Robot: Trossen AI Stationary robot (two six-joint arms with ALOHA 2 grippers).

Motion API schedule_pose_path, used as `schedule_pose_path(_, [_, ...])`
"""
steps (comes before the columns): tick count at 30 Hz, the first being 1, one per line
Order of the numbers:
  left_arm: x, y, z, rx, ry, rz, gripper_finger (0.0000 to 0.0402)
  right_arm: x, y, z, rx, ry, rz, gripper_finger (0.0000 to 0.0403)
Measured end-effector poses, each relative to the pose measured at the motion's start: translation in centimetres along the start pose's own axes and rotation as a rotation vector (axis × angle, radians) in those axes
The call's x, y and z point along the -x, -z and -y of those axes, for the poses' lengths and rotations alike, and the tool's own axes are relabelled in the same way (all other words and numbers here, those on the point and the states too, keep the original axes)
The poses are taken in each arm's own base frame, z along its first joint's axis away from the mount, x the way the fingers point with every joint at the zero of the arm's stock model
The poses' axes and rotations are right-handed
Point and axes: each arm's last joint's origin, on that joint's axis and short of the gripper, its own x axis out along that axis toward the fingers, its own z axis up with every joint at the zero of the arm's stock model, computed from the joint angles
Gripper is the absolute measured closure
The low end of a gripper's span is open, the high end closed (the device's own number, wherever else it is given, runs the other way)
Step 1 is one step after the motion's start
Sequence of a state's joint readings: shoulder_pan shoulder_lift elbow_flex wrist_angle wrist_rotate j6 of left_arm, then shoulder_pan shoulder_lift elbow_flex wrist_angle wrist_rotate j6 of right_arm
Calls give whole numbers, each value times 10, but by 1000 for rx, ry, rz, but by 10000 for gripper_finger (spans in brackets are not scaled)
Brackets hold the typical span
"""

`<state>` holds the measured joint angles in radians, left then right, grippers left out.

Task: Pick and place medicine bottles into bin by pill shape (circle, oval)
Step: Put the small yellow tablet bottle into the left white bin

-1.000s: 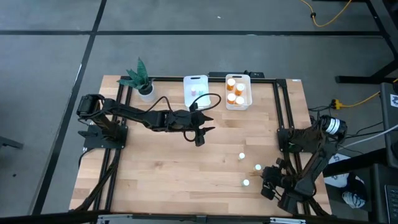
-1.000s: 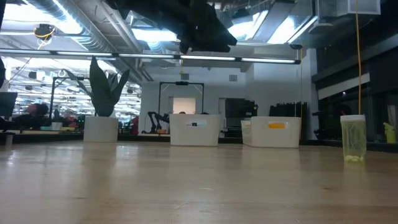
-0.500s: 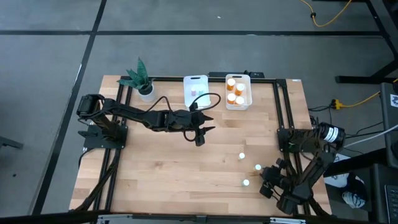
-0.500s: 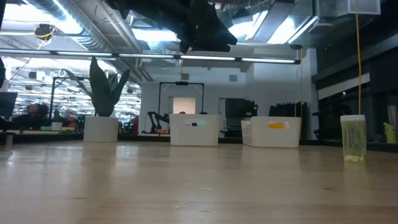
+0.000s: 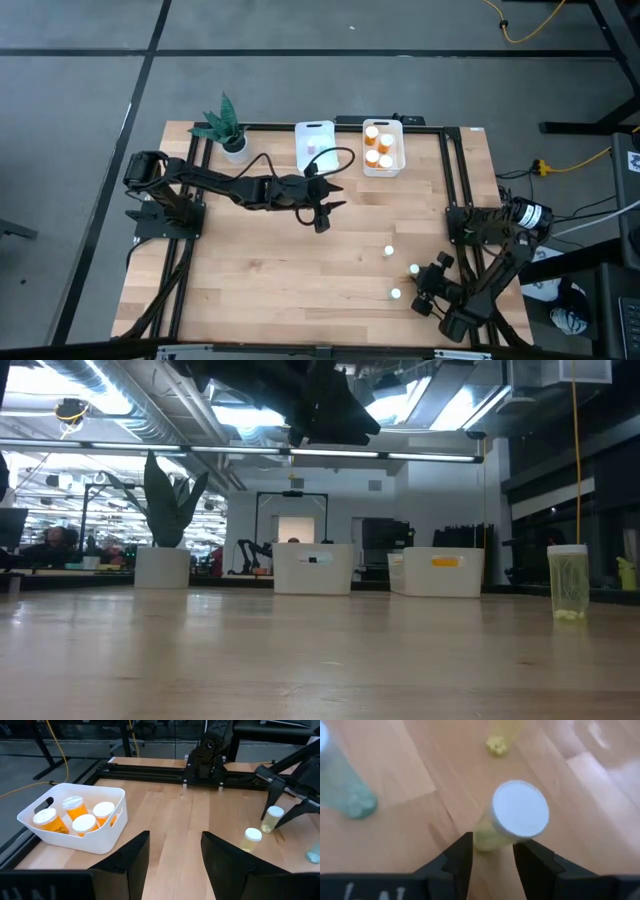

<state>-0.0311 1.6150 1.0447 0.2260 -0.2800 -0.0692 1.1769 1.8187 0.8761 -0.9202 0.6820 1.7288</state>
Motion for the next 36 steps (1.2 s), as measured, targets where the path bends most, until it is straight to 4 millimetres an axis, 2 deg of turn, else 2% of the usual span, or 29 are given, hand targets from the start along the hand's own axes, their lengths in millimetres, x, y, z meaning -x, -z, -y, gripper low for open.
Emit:
schedule_pose_path(22, [0, 1, 0, -4, 0, -11, 233, -8, -10, -1, -7, 18, 32, 261])
schedule_pose_path(31, [0, 1, 0, -4, 0, -10, 233, -26, -6, 6, -15, 6, 27, 261])
schedule_pose_path(36, [0, 1, 0, -4, 0, -10, 233, -28, -8, 5, -13, -1, 62, 261])
